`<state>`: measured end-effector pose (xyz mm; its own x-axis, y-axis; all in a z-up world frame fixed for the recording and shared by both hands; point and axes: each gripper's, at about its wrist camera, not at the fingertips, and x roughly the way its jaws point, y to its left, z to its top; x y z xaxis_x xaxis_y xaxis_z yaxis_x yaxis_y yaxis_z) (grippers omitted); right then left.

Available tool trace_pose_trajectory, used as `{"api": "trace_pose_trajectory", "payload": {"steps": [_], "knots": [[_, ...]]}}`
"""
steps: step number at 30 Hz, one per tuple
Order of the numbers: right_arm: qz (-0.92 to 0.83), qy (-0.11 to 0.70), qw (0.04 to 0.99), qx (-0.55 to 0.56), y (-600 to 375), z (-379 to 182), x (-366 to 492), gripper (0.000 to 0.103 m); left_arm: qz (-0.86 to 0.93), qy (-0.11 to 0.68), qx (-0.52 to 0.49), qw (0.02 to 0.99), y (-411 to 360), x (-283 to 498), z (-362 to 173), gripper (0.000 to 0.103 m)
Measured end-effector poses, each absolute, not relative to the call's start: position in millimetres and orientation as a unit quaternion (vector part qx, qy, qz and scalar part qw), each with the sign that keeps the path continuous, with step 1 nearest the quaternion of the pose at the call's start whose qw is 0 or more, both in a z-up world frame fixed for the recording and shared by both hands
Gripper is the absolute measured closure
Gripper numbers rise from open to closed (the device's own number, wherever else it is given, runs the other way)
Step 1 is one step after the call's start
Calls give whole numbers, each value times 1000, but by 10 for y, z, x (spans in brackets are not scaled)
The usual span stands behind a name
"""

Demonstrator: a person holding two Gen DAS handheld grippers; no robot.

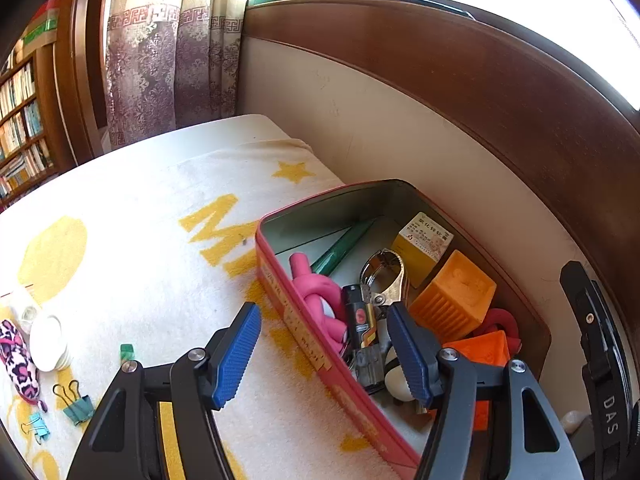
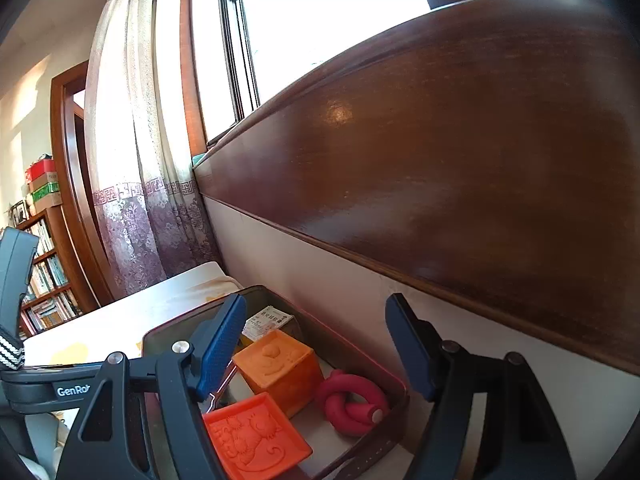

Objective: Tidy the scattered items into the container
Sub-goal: 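Carry the lighter into the tin and open the left gripper, then move the left gripper toward the green binder clip while the right withdraws from the tin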

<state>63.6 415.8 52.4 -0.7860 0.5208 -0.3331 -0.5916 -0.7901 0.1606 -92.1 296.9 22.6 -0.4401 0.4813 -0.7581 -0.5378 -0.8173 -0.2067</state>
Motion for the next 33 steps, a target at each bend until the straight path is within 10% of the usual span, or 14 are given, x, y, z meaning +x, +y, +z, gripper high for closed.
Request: {"api": "trace_pose_trajectory", "payload": {"steps": [33], "knots": [[938,46,331,-89,3835,554,669,22,908,-6,-415,61,246,-653,-172,36]]}}
